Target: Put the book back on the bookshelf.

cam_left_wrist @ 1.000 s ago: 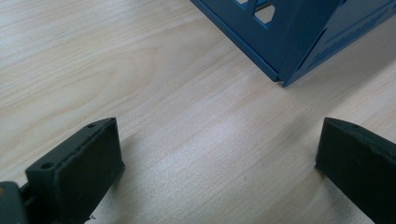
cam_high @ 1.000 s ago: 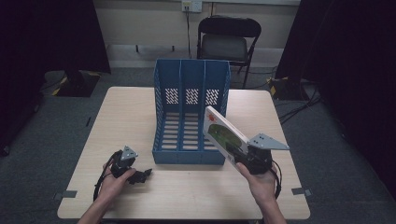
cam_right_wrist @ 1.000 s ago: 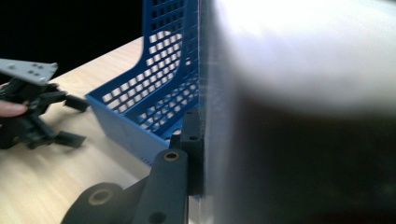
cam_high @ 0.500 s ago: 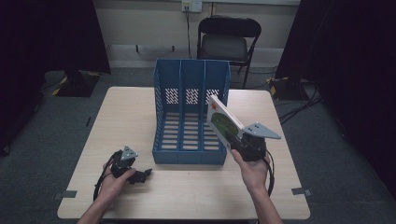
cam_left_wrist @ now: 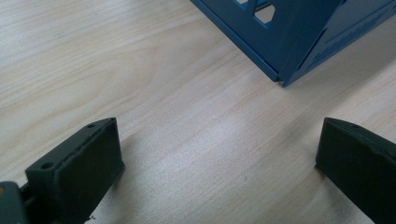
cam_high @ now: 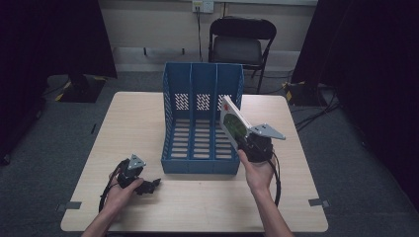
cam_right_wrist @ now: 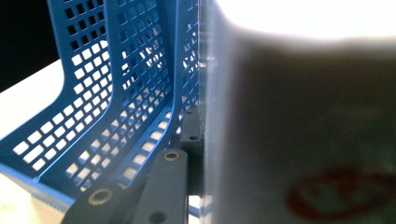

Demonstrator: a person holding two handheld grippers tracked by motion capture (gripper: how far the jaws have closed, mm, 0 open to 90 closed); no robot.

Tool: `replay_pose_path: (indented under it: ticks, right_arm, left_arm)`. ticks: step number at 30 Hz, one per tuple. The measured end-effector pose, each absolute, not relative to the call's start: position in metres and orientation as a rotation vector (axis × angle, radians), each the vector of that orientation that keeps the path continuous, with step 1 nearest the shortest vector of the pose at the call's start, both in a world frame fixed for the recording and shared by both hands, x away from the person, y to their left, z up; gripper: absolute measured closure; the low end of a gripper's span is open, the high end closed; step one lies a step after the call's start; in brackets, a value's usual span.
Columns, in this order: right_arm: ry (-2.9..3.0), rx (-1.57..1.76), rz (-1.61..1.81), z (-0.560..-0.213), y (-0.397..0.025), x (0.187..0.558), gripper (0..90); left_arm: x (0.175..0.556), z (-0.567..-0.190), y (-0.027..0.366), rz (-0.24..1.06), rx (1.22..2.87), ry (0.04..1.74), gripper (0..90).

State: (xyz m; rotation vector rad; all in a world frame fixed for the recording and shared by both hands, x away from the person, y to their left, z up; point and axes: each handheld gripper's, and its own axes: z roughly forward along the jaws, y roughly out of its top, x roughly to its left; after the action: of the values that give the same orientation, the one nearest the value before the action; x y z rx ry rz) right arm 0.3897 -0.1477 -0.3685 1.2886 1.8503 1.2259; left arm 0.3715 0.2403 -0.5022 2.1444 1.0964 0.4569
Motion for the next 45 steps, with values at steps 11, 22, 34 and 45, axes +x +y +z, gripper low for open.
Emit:
replay_pose_path:
  ticks: [11, 22, 34, 45]
  right_arm:
    - [1.814, 1.336, 1.179, -0.375, -0.126, 0.406, 76.2]
    - [1.850, 1.369, 1.148, -0.399, -0.118, 0.432, 76.2]
    - [1.879, 1.412, 1.124, -0.418, -0.116, 0.446, 76.1]
    - [1.927, 1.427, 1.067, -0.425, -0.114, 0.449, 76.1]
  left_arm:
    - [0.371, -0.502, 0.240, 0.456, 2.145, 1.096, 0.0]
    - [0.371, -0.502, 0.240, 0.458, 2.143, 1.097, 0.0]
    - [0.371, -0.502, 0.240, 0.457, 2.144, 1.097, 0.0]
    - [0.371, -0.502, 0.240, 0.457, 2.143, 1.096, 0.0]
